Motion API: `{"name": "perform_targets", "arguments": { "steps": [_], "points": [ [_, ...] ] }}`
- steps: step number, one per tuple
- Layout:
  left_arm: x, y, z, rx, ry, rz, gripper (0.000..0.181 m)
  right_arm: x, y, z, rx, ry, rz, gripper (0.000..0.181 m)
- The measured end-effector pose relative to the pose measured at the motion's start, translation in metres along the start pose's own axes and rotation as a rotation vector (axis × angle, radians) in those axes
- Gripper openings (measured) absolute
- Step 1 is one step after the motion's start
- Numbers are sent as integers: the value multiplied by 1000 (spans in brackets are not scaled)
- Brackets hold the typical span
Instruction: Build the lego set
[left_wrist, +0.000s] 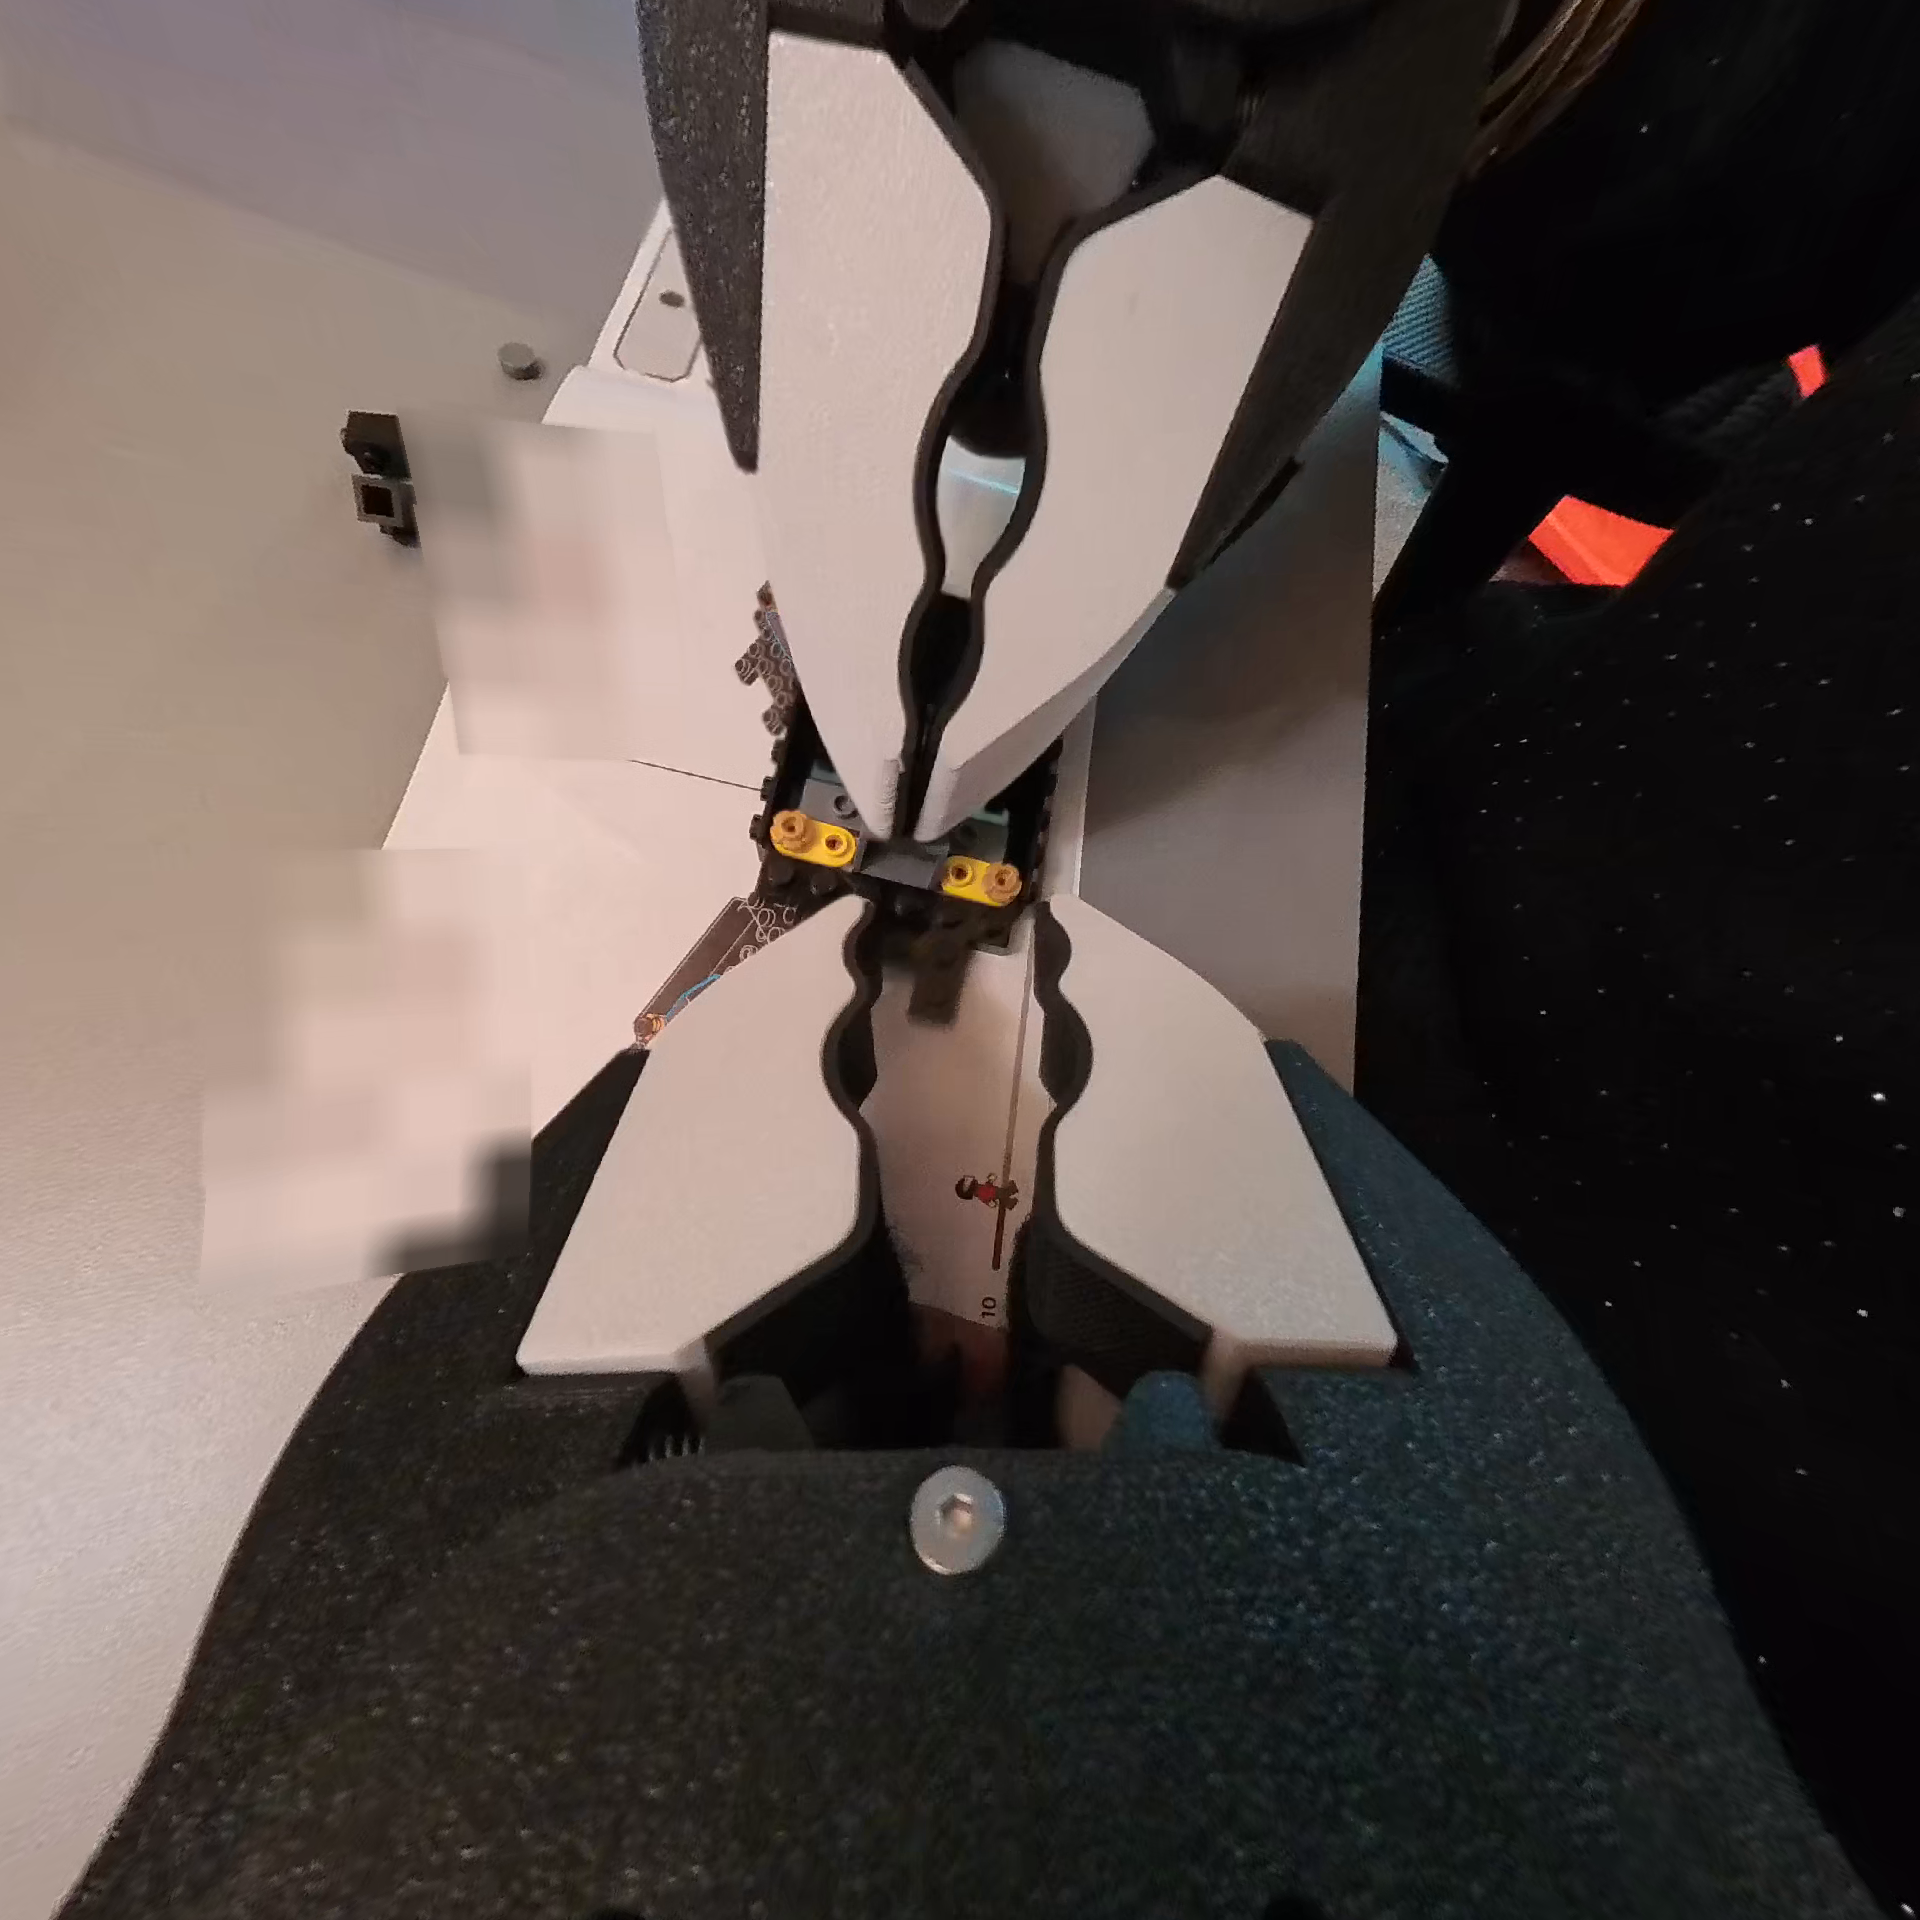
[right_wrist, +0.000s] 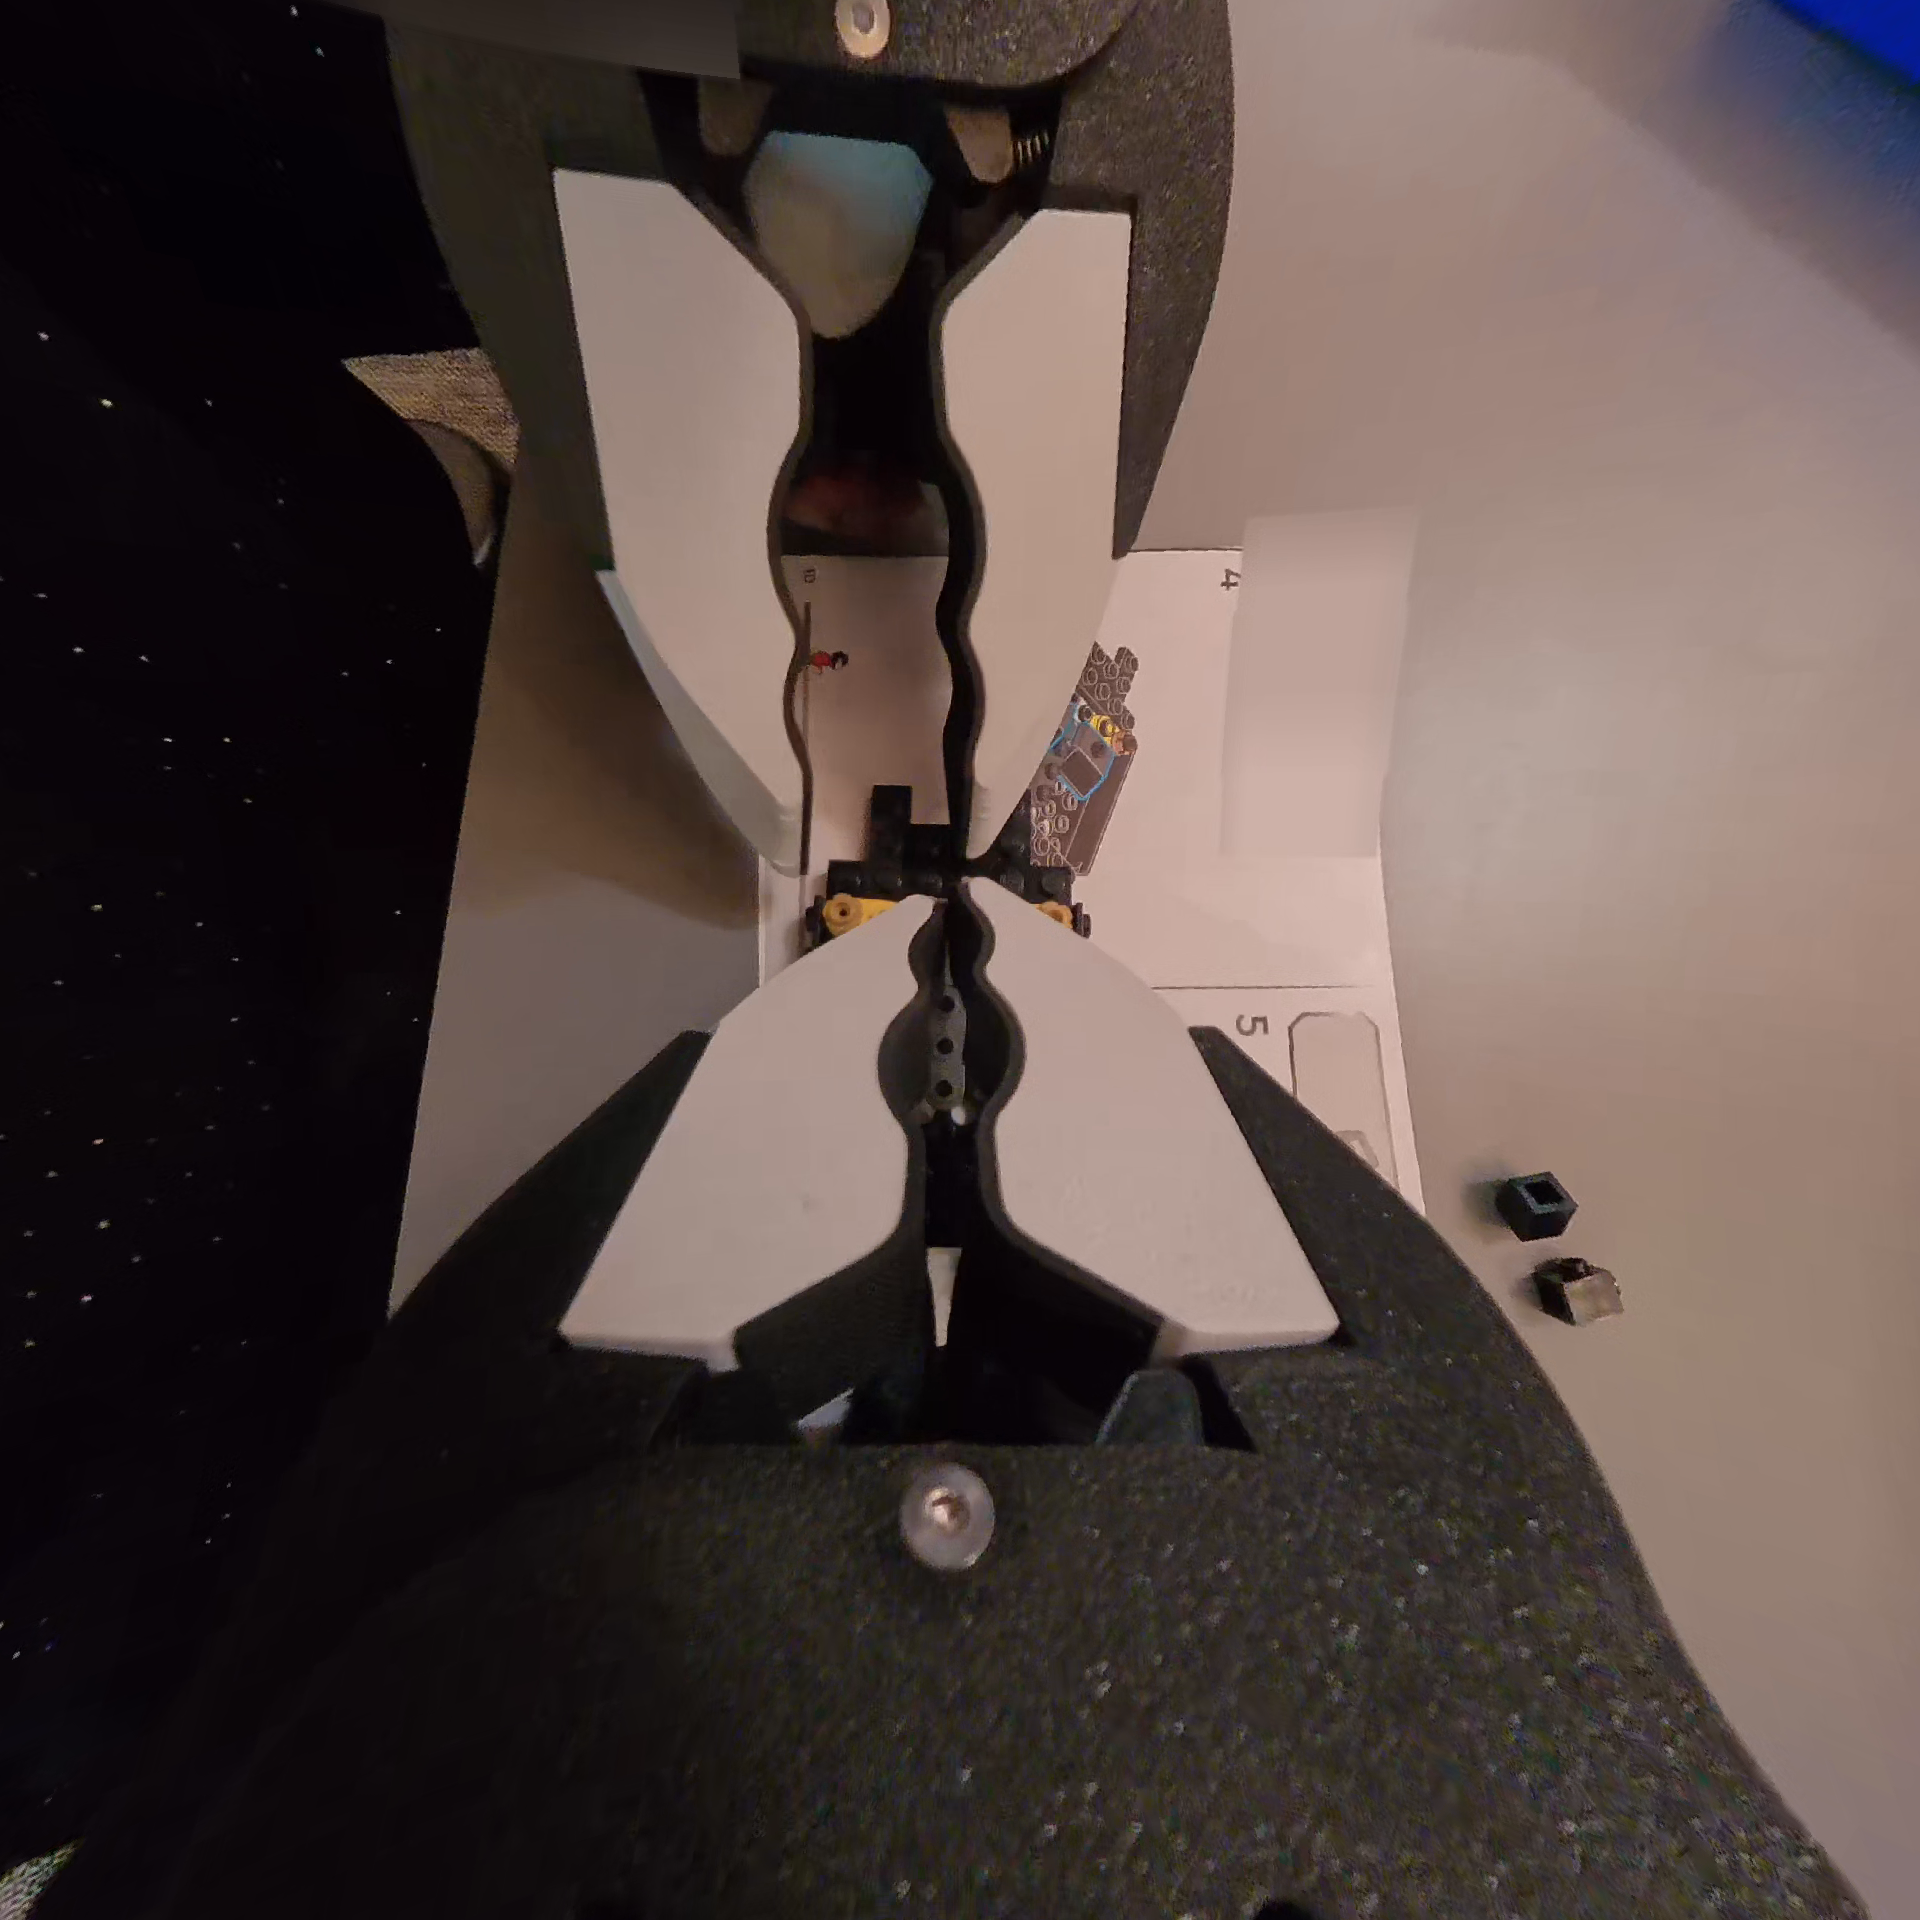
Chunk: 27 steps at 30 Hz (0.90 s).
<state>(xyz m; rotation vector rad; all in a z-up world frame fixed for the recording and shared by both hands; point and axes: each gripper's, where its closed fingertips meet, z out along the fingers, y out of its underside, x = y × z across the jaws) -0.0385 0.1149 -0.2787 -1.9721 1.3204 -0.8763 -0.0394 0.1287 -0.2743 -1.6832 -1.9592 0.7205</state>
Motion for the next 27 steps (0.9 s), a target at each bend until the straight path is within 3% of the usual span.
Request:
{"name": "perform_targets", "arguments": {
  "steps": [9,15,17,19,20,23,27],
  "points": [
    [1,0,0,-1,4,-4,28,1,3,-1,-28,-6,10,0],
    [2,-3,-2,21,1,23,28,2,-10,-5,107,-26,-43,7],
    [3,-3,-2,20,9,36,28,2,-8,-12,164,-47,-167,25],
    [5,-3,-3,23,21,39,28,7,-13,-25,214,-30,-370,25],
    [5,-3,-3,28,26,36,28,9,-16,-31,197,-26,-475,15],
    [6,-5,-6,42,34,34,28,2,-19,-31,11,-165,-673,6],
    [5,-1,-8,27,35,25,30,1,-11,-16,-230,-288,-940,9]
  ]
}}
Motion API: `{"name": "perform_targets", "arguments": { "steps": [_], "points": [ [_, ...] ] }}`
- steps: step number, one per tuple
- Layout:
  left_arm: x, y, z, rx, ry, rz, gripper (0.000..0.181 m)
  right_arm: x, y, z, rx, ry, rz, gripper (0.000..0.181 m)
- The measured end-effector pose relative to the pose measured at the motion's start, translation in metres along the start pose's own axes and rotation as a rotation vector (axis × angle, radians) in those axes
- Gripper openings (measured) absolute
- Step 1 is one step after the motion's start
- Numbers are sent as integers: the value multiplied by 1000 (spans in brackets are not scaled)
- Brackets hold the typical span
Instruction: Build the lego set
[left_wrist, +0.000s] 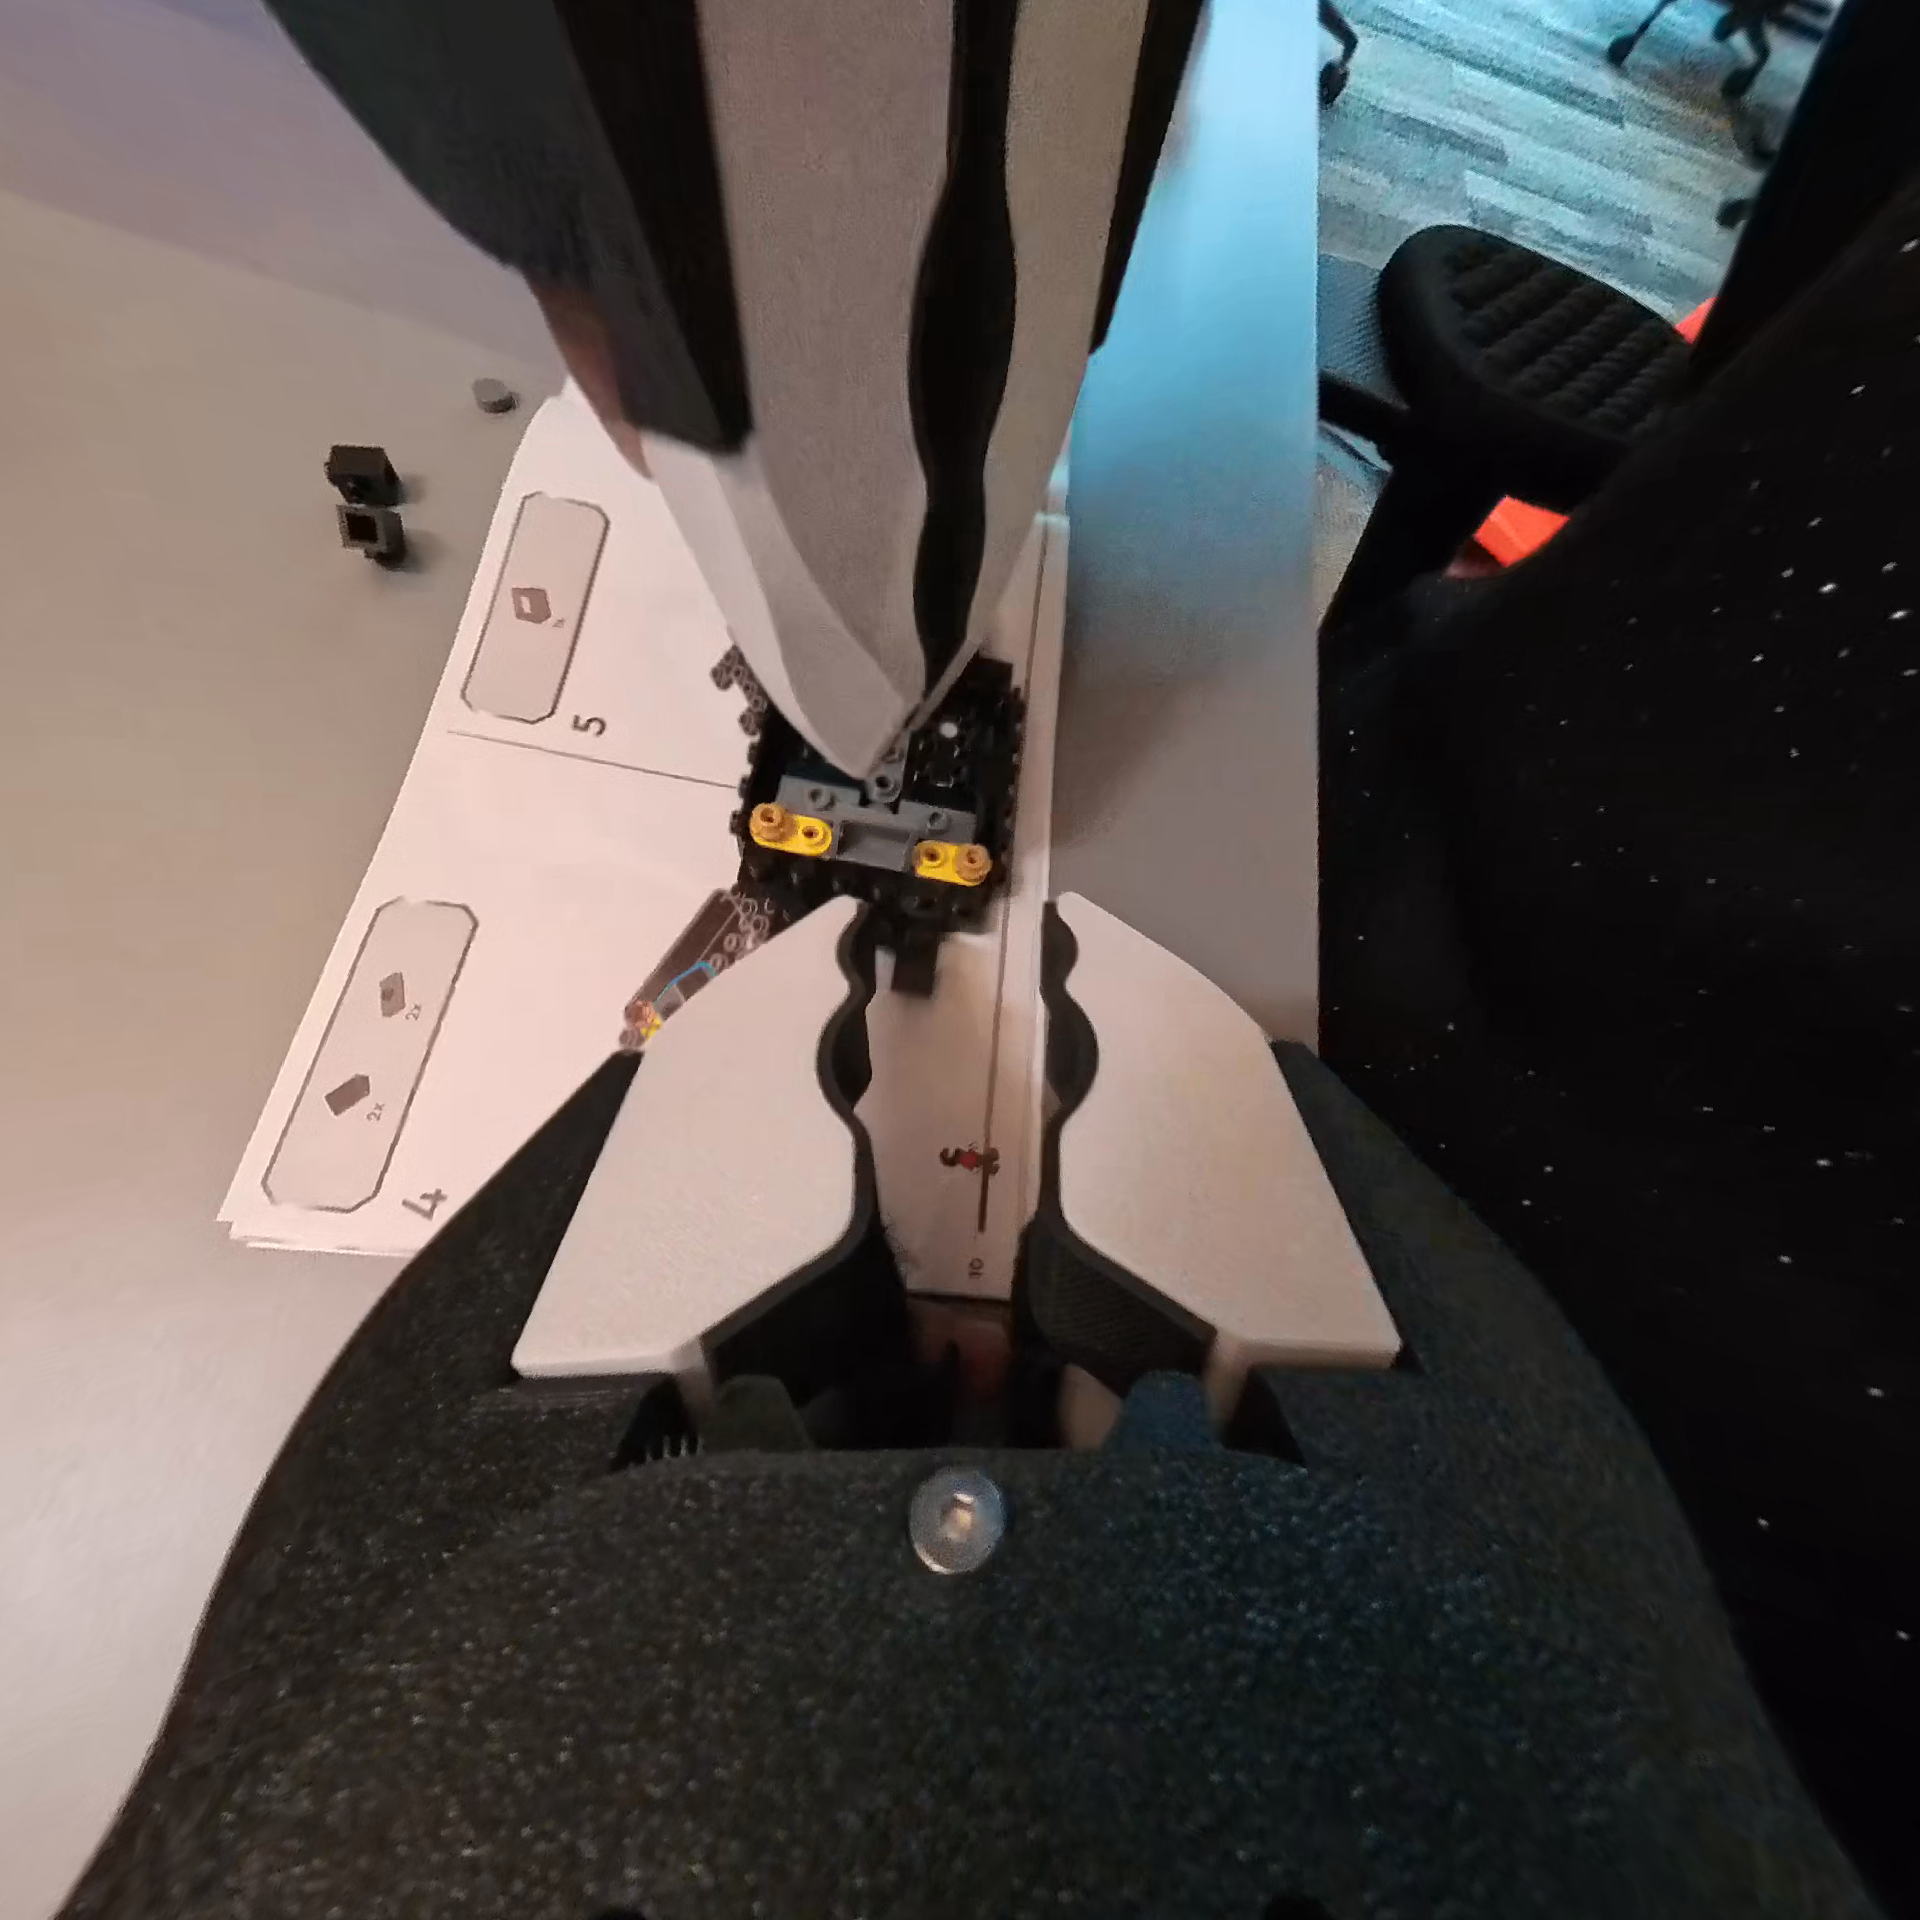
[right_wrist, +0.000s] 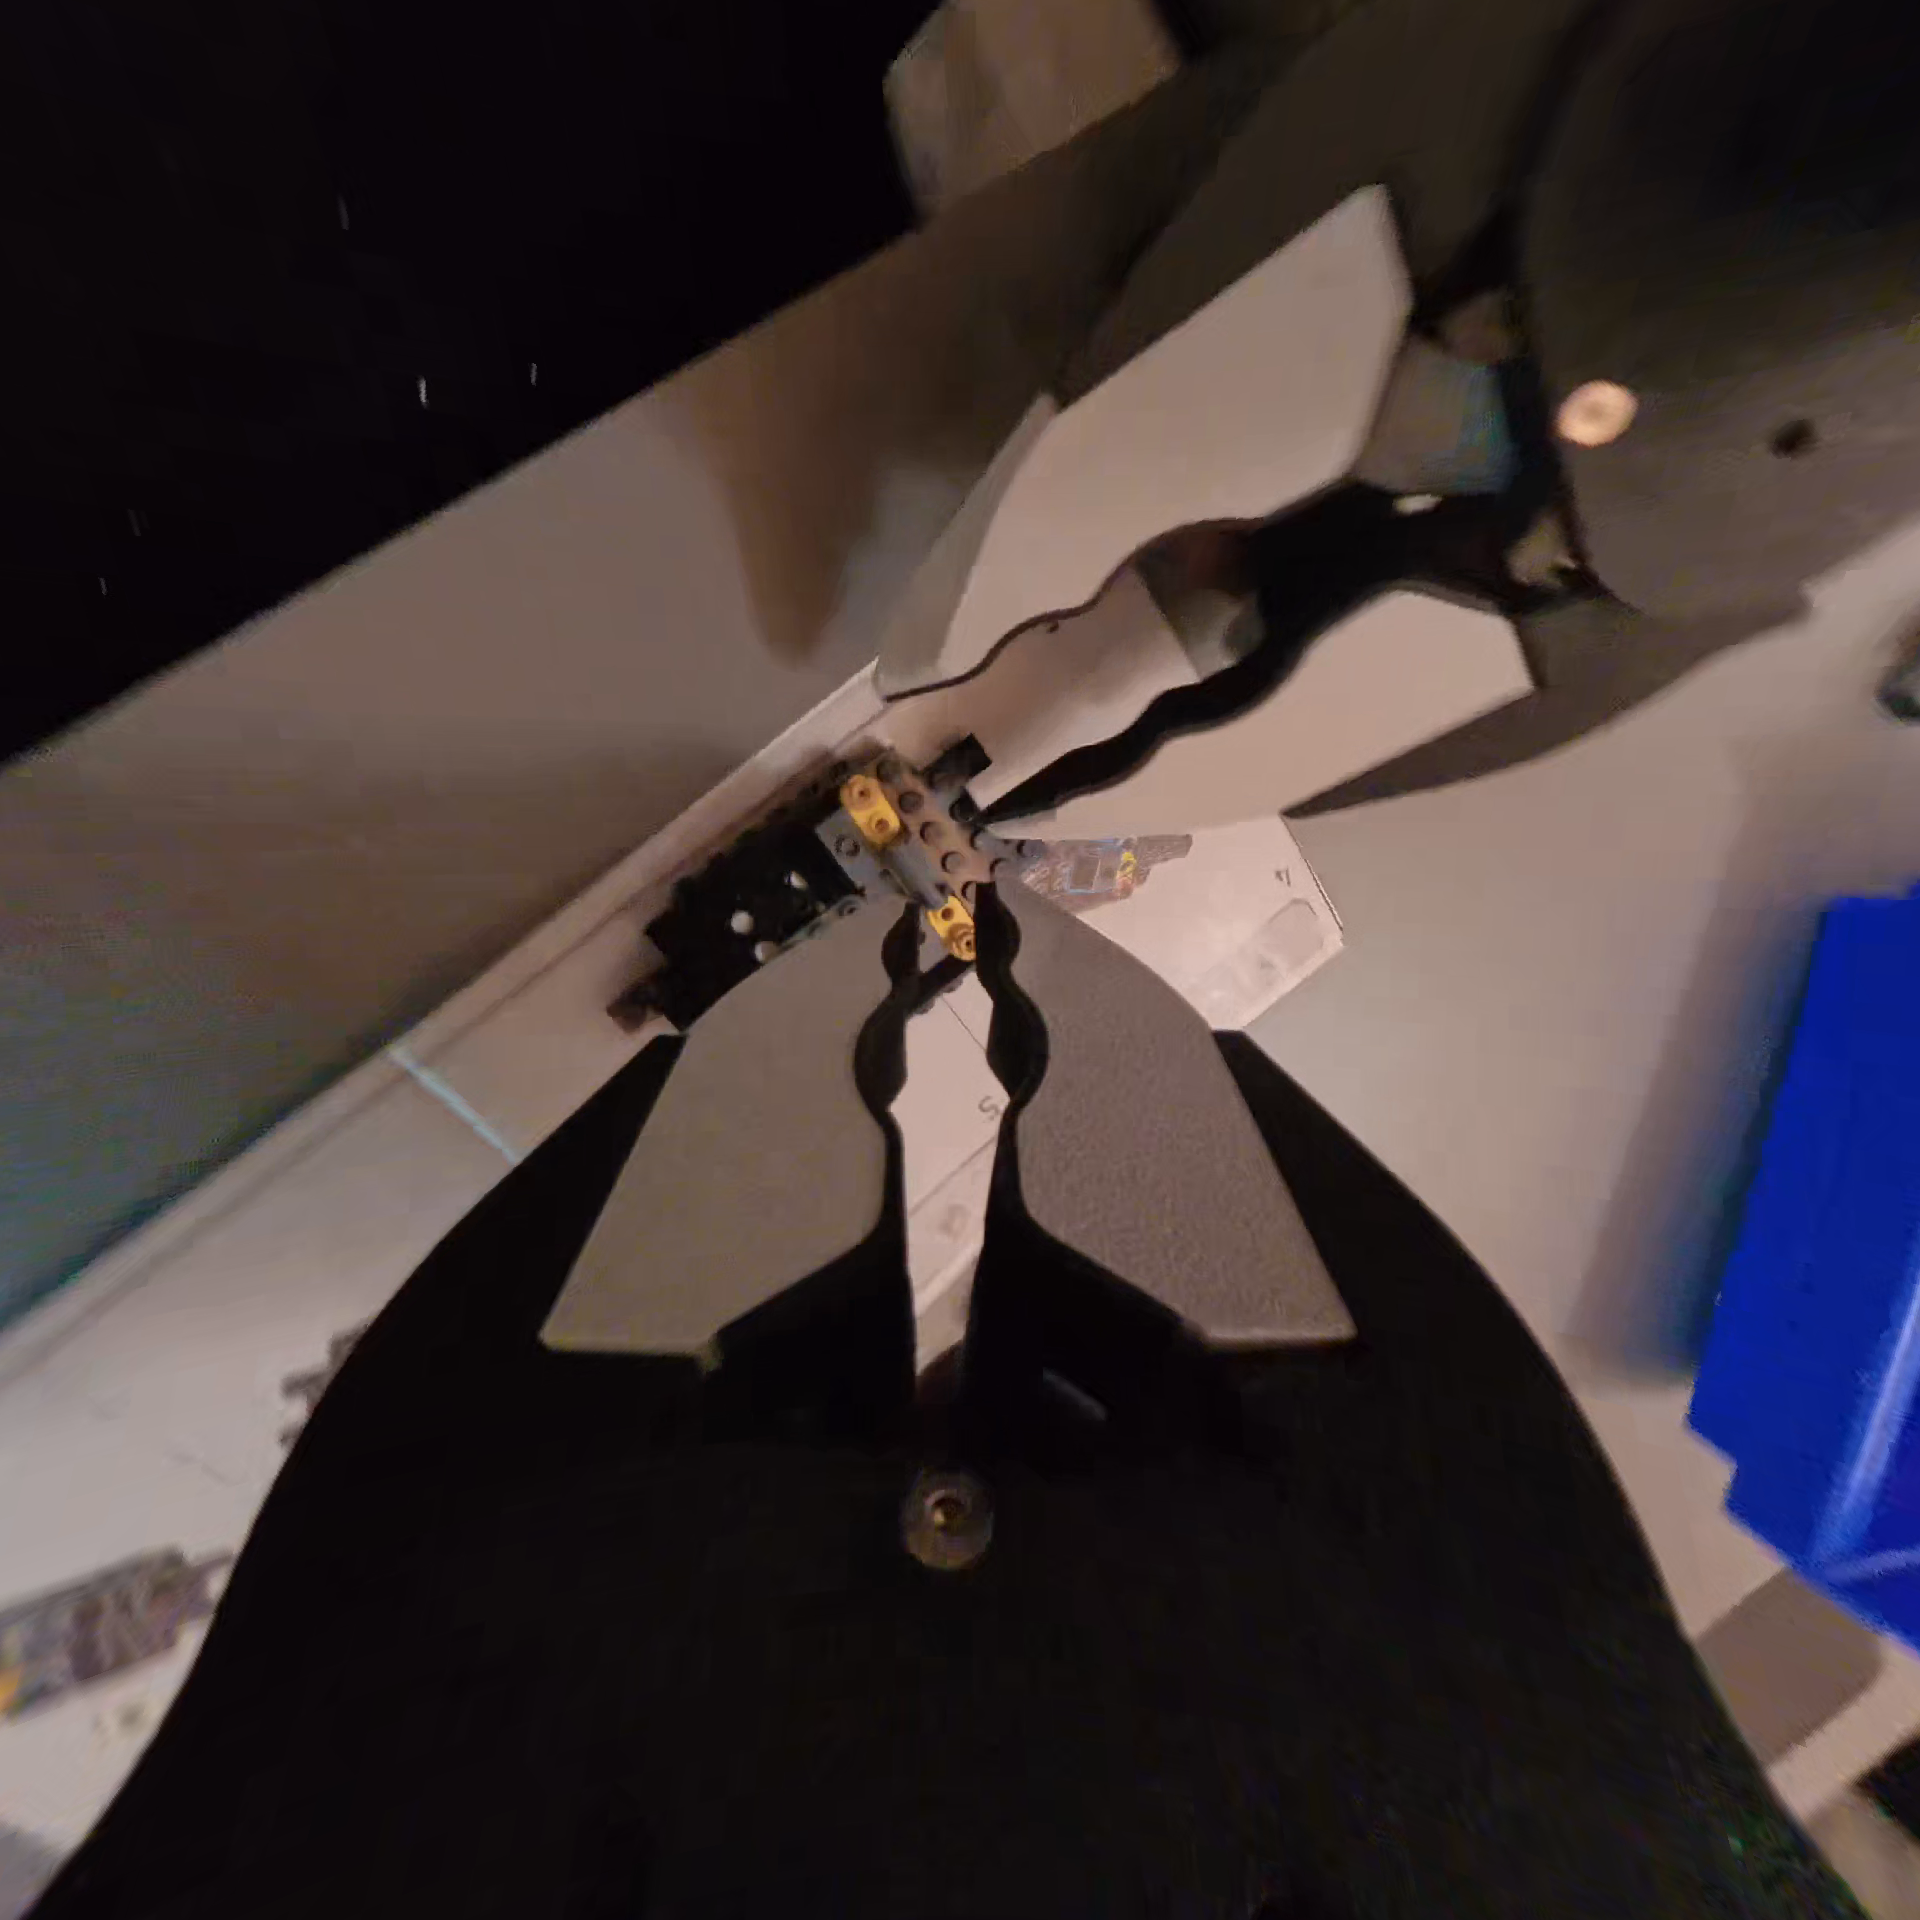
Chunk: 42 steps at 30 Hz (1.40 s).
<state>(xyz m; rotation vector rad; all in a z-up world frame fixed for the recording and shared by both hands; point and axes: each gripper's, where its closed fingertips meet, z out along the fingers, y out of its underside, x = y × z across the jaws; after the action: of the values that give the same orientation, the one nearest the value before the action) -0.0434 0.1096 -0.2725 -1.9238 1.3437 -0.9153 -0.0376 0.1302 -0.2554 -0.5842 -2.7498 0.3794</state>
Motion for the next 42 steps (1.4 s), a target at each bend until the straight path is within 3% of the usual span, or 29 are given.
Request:
{"name": "perform_targets", "arguments": {
  "steps": [4,12,23,42],
  "points": [
    [-1,1,-2,6,0,-7,34,-4,4,10,-97,-117,-134,11],
    [-7,6,-5,-15,-38,10,44,-6,8,22,-175,-163,-210,9],
    [-11,12,0,-62,-57,-10,40,-9,8,25,-181,-227,-185,3],
    [-11,11,0,-58,-44,-26,39,-12,11,29,-317,-181,-158,3]
  ]
}}
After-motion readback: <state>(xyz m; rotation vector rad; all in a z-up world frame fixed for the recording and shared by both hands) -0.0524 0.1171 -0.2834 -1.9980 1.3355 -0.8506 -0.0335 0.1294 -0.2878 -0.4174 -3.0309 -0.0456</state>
